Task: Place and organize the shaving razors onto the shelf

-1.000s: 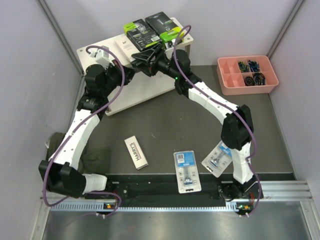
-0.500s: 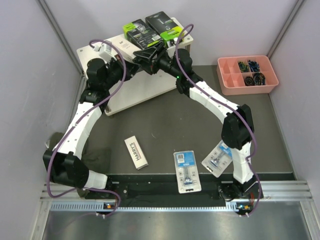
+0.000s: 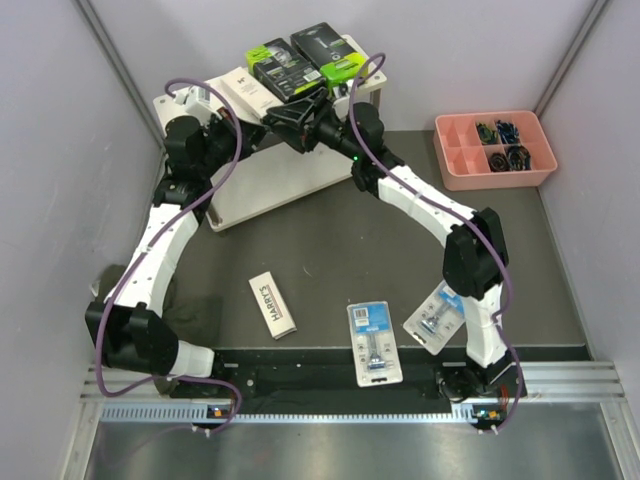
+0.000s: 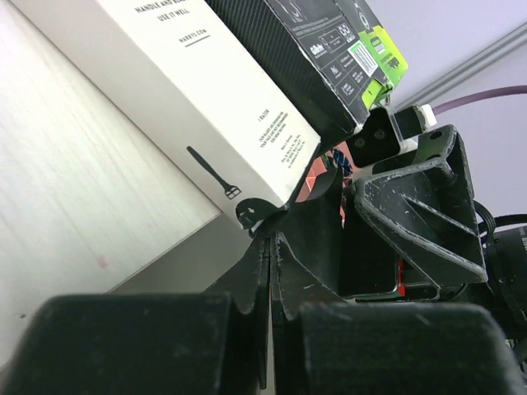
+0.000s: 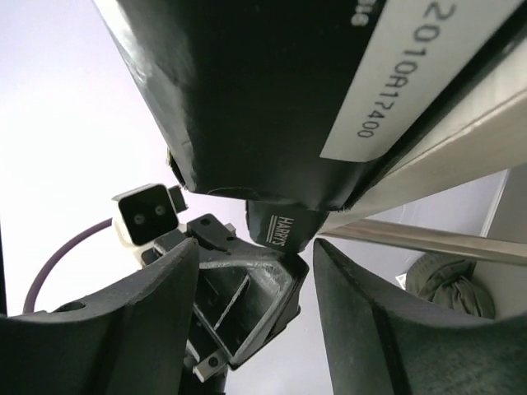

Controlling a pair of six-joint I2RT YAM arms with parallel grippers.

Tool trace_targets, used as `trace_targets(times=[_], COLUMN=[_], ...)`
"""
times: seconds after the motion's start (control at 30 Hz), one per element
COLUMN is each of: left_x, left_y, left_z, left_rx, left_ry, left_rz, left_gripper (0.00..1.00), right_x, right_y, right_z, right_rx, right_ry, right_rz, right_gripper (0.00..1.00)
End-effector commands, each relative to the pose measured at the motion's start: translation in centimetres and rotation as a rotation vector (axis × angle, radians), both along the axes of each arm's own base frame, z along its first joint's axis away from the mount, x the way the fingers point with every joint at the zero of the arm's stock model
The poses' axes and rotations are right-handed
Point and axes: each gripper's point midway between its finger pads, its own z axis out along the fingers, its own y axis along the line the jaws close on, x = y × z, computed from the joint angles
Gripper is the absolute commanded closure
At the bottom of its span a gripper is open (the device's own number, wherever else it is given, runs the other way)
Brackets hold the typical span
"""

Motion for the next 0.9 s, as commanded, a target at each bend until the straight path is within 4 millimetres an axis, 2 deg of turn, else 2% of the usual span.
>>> trace_targets(times=[0.0,0.1,0.17,0.2,0.27,0.53,0.57,0.6,0.67,0.77,0.87], left_x=[-0.3,-0.6,-0.7,-0.7,-0.7,-0.4,-0.4,-0.3,-0.5,-1.6,-3.0], left_y=[0.8,1.0,1.2,1.3,1.5,2.4,2.4,2.8,3.1,2.1,1.2], left_z=[3.4,3.4,3.2,3.1,2.9,2.5,2.3,2.3,2.2,3.1,3.6], left_rx=[-0.016,-0.007,-0.005,-0.003,-0.002,-0.02,-0.018,-0.011,0.001,0.004,0.007], left_ry=[-0.09,-0.094,-0.089,-0.085,-0.079,-0.07,-0.063,-0.059,-0.067,-0.12,-0.148], left_rz=[0.02,0.026,0.038,0.043,0.045,0.061,0.066,0.081,0.086,0.016,-0.056], left_gripper=[1.0,1.0,1.0,1.0,1.0,1.0,1.0,1.0,1.0,0.98,0.9], right_x=[-0.8,-1.3,-1.8,-1.8,-2.5,-4.5,-4.7,-5.1,-5.5,-6.4,-7.4], right_y=[-1.3,-1.5,-1.7,-1.7,-2.1,-3.3,-3.3,-3.6,-3.8,-4.1,-4.6], right_z=[2.5,2.0,2.3,1.7,2.4,1.6,0.7,1.0,0.1,-1.1,-2.6], right_rx=[0.046,0.04,0.044,0.037,0.046,-0.006,-0.028,-0.033,-0.065,-0.117,-0.186], right_ry=[-0.058,-0.051,-0.061,-0.052,-0.068,-0.086,-0.072,-0.08,-0.083,-0.083,-0.085], right_rz=[0.004,0.01,0.014,0.017,0.018,0.032,0.035,0.035,0.036,0.048,0.052], right_gripper=[0.43,0.43,0.43,0.43,0.42,0.42,0.42,0.42,0.42,0.41,0.41])
